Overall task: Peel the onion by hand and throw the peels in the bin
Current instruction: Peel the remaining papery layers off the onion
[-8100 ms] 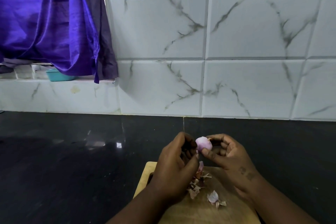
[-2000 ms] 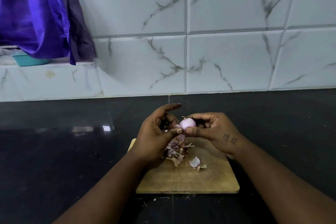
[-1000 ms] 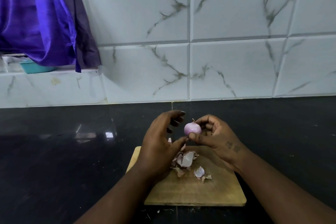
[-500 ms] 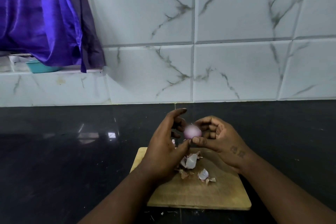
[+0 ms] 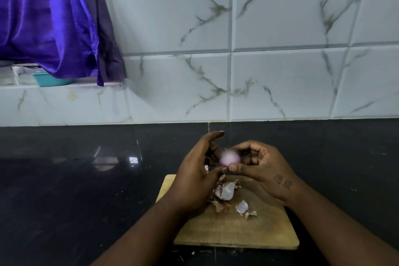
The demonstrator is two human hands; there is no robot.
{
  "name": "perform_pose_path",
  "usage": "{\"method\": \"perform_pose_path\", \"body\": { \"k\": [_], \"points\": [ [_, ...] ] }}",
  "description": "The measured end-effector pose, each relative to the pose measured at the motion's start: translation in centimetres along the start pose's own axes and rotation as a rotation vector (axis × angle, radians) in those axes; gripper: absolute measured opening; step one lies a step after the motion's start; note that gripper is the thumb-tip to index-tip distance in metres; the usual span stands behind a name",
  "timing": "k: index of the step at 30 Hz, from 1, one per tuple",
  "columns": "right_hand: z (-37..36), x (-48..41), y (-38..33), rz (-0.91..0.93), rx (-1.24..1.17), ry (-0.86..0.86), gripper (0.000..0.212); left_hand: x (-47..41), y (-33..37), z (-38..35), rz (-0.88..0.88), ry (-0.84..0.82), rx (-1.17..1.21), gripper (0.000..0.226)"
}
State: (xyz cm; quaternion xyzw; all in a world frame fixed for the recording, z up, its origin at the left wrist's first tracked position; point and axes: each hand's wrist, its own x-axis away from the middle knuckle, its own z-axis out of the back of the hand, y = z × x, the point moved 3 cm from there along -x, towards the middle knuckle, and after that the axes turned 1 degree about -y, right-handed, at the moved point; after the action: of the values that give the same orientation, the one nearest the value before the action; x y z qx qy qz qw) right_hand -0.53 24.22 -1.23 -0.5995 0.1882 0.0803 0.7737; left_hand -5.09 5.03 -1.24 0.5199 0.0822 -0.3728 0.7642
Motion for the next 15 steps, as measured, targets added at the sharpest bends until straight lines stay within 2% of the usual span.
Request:
{"method": "perform_pose_path", "body": {
  "k": [6,15],
  "points": [
    [-0.10,0.06,0.23,-0.004,0.017,-0.014,0.038,0.10,-0.13,-0.20,0.041,-0.074,0.007,0.067],
    [-0.40,0.16,-0.18,0.014,0.044,0.037,0.039,-0.11,-0.20,-0.23,0.044,-0.006,0.074,0.066]
  ]
}}
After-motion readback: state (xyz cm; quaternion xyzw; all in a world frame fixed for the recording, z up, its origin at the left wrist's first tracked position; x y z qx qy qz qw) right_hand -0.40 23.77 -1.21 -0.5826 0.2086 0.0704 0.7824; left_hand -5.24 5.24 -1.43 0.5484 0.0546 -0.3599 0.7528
